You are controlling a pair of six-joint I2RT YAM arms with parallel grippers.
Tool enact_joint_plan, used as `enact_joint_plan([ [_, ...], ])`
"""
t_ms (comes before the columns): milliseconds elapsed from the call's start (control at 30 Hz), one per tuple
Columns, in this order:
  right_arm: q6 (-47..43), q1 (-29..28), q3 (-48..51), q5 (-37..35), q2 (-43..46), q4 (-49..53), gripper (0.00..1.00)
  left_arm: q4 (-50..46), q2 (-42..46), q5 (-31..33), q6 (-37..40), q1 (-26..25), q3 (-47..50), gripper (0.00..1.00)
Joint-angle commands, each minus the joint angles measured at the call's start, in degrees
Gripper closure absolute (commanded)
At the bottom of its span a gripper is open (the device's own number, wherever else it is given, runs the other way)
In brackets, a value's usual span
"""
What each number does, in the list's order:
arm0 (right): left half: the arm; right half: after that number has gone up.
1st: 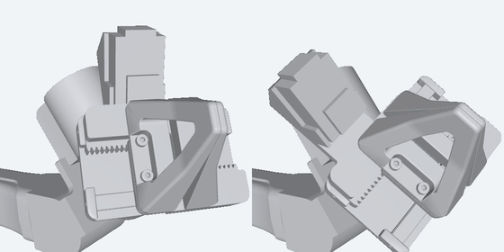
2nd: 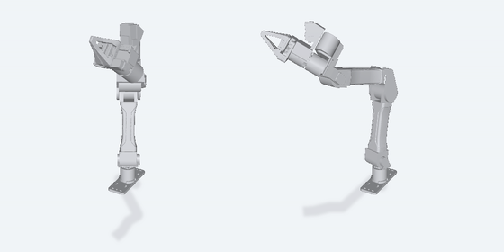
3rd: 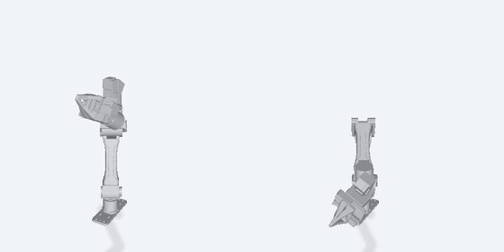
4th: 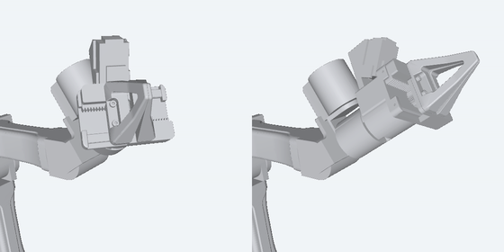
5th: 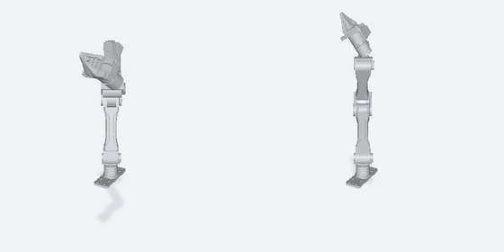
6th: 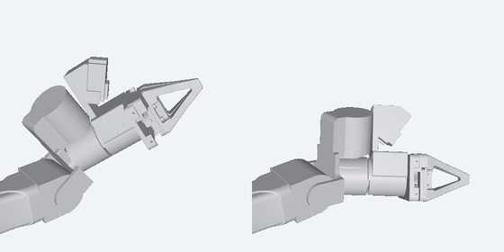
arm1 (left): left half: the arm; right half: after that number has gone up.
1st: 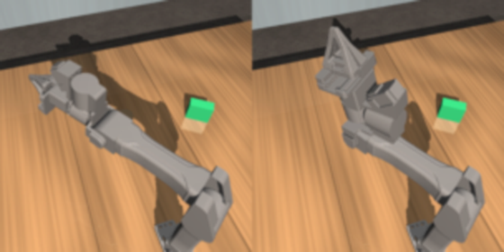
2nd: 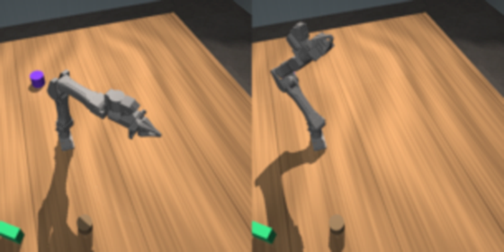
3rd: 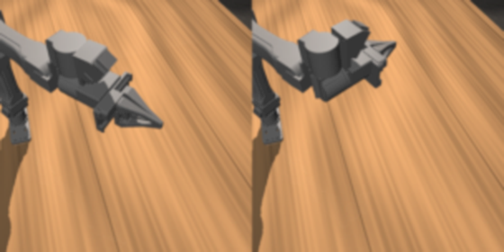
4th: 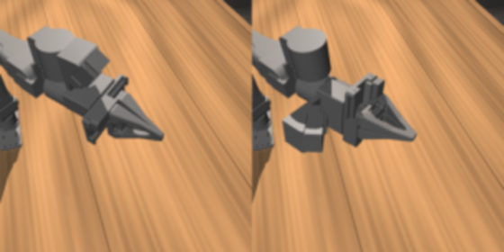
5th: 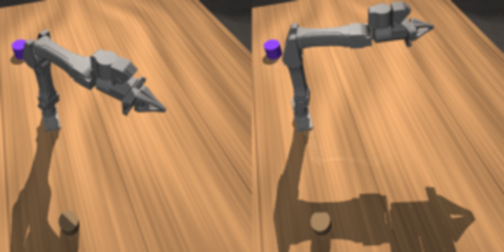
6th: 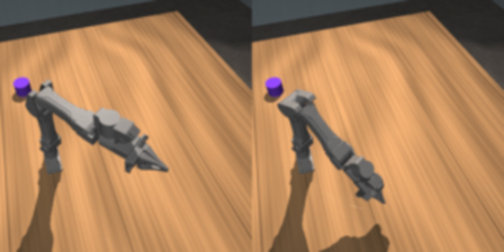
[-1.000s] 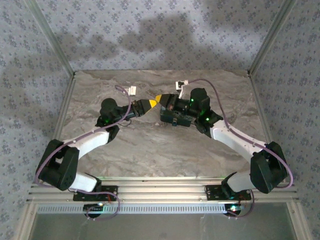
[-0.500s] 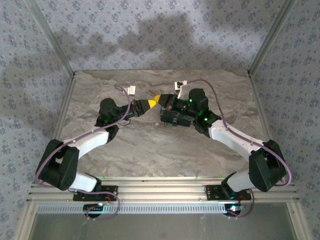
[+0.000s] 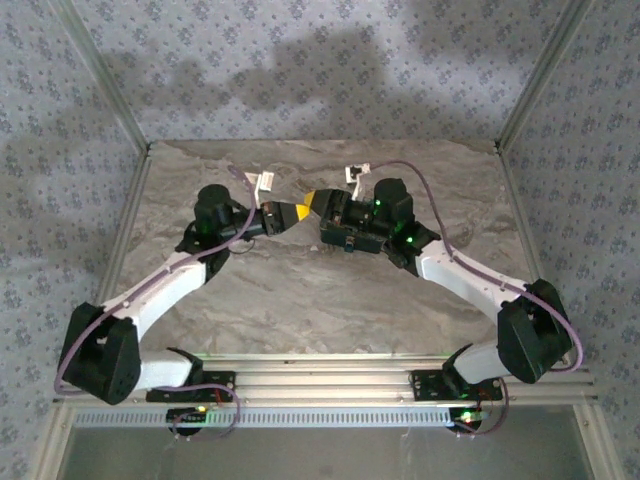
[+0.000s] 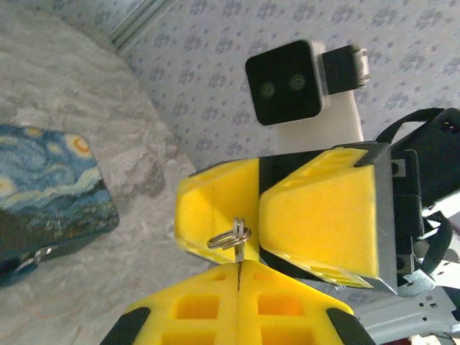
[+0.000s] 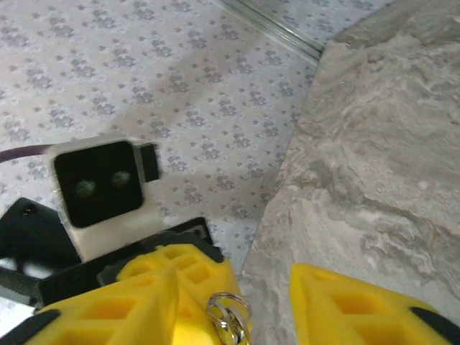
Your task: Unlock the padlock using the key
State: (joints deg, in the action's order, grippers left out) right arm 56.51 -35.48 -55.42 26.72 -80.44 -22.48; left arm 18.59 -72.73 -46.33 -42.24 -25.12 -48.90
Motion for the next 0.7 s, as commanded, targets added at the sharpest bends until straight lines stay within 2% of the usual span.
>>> enact_joint_plan([
  [0,-5.2,1.8,-2.2,-0.8,3.4,7.8,0.49,-27.4,2.8,3.2,19.4,0.1,-6.9,1.0],
  [100,-11.2,4.2,-3.6,-1.6,6.5,16.5,0.46,-42.1,2.9,7.0,29.9,0.1,-12.3,1.0],
  [233,-20.0,6.7,-6.6,0.7,8.2,26.4,0.46,-52.9,2.6,9.4,40.1,0.0,-17.0,1.0],
  [467,-41.5,4.5,-15.2,12.7,5.5,41.7,0.46,-64.1,1.8,6.6,52.4,-0.1,-23.0,1.0],
  [667,-48.0,1.4,-20.2,22.1,-0.2,46.9,0.45,-73.6,-0.6,1.1,63.1,-0.1,-27.7,1.0],
])
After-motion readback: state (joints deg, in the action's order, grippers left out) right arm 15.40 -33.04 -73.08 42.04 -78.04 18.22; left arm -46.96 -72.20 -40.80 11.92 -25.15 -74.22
